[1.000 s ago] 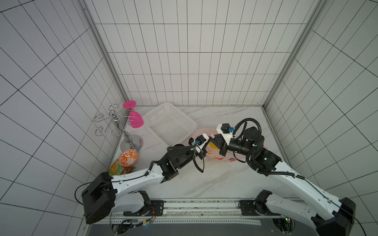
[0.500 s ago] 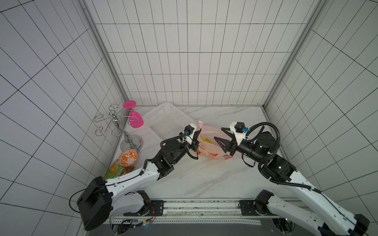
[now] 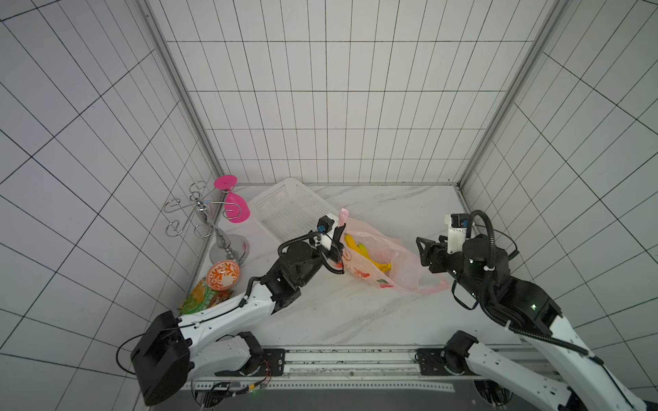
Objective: Place the banana into a plastic bag & tie a knot
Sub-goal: Adjust the plastic bag at the center of the board.
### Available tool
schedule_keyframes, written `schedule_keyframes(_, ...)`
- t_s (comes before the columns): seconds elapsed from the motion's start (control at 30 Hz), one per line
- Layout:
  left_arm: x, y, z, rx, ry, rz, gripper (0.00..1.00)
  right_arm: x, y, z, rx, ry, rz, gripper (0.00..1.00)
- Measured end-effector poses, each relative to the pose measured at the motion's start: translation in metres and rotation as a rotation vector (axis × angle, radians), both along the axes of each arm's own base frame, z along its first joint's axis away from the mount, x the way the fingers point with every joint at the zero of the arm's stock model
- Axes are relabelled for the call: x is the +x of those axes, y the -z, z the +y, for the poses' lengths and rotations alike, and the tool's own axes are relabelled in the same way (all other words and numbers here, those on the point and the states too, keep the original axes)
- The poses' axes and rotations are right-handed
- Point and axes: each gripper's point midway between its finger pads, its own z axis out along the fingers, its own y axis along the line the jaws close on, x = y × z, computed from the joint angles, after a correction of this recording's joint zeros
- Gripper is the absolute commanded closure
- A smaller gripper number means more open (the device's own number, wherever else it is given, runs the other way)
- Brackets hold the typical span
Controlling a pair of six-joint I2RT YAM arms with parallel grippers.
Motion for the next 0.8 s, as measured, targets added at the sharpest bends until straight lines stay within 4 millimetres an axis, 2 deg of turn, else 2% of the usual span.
schedule_keyframes(0.13, 0.001, -0.002, -0.001, -0.001, 0.000, -0.001, 1.00, -0.017, 0.021, -0.011, 0.029, 0.039, 0.108, 0.23)
schedule_keyframes(0.4, 0.002, 0.000, -0.001, 0.006, -0.005, 0.005, 1.00, -0.046, 0.036, -0.031, 0.110, 0.094, 0.198, 0.23)
schedule_keyframes(0.5, 0.003, 0.002, 0.001, 0.017, -0.016, 0.006, 1.00, -0.053, 0.043, -0.032, 0.122, 0.096, 0.235, 0.25)
schedule_keyframes(0.67, 0.005, 0.003, 0.003, 0.022, -0.030, 0.006, 1.00, -0.064, 0.047, -0.027, 0.171, 0.060, 0.280, 0.38)
schedule_keyframes(0.73, 0.005, 0.003, 0.003, 0.022, -0.032, 0.007, 1.00, -0.067, 0.048, -0.025, 0.190, 0.043, 0.291, 0.48)
schedule_keyframes(0.8, 0.005, 0.003, 0.003, 0.023, -0.034, 0.007, 1.00, -0.070, 0.048, -0.022, 0.199, 0.029, 0.302, 0.52)
